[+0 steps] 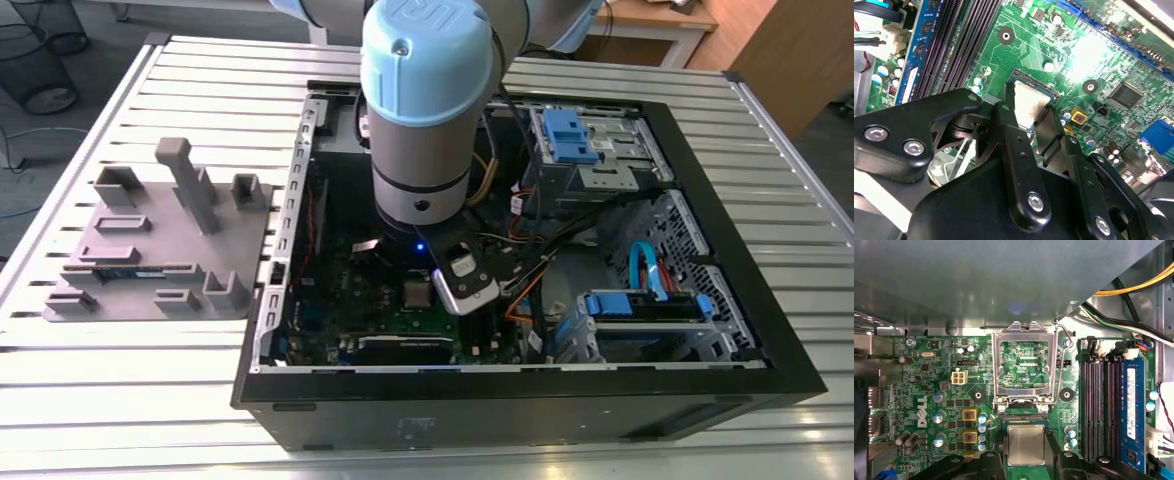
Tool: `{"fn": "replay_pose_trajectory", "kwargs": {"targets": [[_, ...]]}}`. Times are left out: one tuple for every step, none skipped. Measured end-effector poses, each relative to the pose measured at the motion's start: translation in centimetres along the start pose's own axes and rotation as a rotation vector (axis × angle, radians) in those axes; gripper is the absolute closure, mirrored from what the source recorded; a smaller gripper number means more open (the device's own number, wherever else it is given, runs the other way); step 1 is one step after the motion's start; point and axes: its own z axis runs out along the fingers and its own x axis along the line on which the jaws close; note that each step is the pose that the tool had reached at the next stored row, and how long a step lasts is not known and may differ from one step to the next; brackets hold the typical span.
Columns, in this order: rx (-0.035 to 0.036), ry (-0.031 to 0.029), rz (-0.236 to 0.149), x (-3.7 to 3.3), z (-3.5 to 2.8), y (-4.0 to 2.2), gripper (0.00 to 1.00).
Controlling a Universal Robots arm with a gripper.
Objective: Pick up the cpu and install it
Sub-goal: 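Place the cpu into insertion slot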
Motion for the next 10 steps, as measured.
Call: {"fn": "replay_pose_trajectory", "kwargs": {"targets": [[0.0000,0.0000,0.000,0.00,0.00,0.00,0.59],[0.0001,0.0000,0.000,0.00,-0.01,0.00,0.59],[0.0003,0.0000,0.000,0.02,-0.02,-0.01,0.59],[0.0002,0.0000,0.000,0.03,-0.03,-0.01,0.59],[-0.0002,-0.0002,0.000,0.04,-0.02,-0.01,0.59],[-0.0005,-0.0001,0.000,0.05,-0.01,-0.01,0.59],[-0.0010,-0.0002,0.000,0.06,0.01,-0.01,0.59],[-0.0012,-0.0002,0.000,0.07,0.04,-0.01,0.59],[-0.0013,-0.0002,0.000,0.08,0.05,-0.01,0.59],[-0.0011,-0.0001,0.000,0.08,0.05,-0.02,0.59]]}}
